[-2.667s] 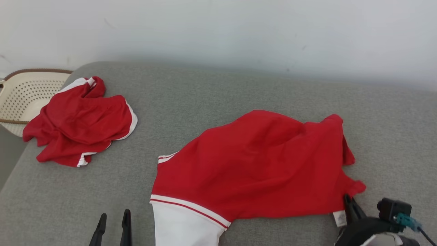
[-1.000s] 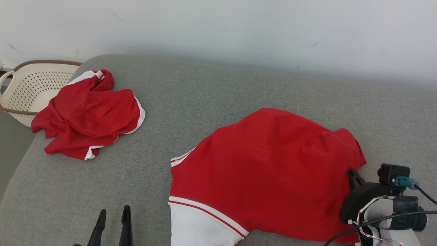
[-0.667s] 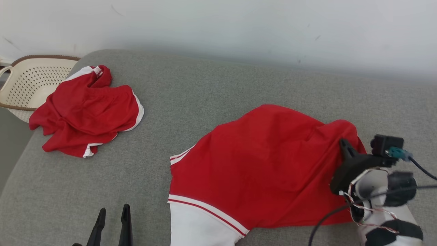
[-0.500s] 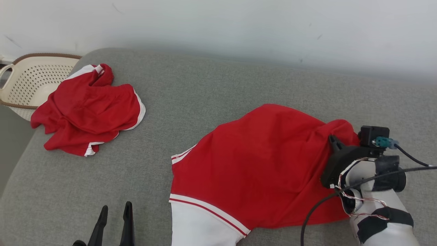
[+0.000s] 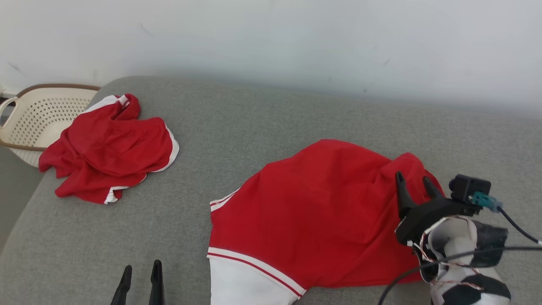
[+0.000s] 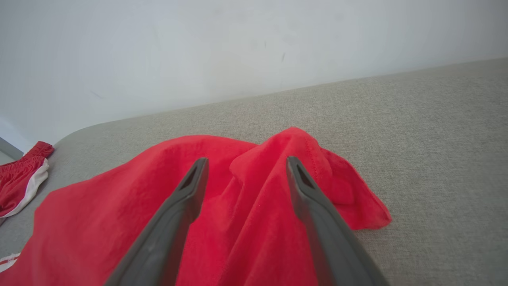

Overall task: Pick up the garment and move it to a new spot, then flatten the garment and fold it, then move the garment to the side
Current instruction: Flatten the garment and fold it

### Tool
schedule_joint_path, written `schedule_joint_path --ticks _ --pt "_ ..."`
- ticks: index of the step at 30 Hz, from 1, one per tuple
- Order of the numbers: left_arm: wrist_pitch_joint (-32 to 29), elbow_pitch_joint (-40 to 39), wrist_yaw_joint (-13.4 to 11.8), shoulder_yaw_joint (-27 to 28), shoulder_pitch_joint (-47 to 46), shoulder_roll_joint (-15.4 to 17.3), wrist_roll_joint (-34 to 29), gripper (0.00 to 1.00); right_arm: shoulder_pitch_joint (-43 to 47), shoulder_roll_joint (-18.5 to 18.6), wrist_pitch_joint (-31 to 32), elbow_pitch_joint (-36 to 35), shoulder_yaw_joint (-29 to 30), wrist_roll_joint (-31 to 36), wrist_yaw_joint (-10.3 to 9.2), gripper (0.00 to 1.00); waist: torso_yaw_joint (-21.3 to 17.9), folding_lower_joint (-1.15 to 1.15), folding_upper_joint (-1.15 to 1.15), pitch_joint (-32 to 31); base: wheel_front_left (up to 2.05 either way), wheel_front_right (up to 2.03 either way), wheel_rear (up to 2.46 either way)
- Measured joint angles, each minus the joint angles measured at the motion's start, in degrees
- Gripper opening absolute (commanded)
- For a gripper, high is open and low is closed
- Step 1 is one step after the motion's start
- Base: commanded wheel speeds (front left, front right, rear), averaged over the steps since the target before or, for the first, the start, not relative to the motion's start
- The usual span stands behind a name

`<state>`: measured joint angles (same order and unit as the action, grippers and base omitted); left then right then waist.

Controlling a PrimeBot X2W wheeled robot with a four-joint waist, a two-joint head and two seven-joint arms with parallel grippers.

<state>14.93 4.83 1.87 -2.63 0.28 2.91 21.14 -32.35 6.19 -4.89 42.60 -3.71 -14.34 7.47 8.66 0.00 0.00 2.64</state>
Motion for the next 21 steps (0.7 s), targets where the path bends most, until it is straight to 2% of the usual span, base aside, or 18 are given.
schedule_joint_path --ticks 6,11,16,21 --pt "0.0 -1.01 -0.54 0.05 1.18 -0.01 0.0 1.0 7.79 2.87 -0.2 -10.15 -1.8 -3.89 0.0 1.0 -1.81 0.0 0.0 -1.21 0.0 0.0 0.0" --pt "0.0 -2.05 -0.91 0.29 2.2 -0.01 -0.11 1.0 14.15 4.23 -1.16 -20.25 -0.2 -2.07 0.0 1.0 -3.58 0.0 0.0 -2.02 0.0 0.0 0.0" --pt "0.0 -3.07 -1.01 1.66 2.38 0.1 -2.16 1.0 19.41 2.68 -1.93 -30.51 1.54 2.47 0.0 1.0 -5.41 0.0 0.0 -2.39 0.0 0.0 0.0" --pt "0.0 -3.71 -0.97 1.89 2.49 0.1 -4.01 1.0 24.89 0.66 -1.9 -37.45 3.27 5.21 0.0 1.0 -6.72 0.0 0.0 -2.64 0.0 0.0 0.0"
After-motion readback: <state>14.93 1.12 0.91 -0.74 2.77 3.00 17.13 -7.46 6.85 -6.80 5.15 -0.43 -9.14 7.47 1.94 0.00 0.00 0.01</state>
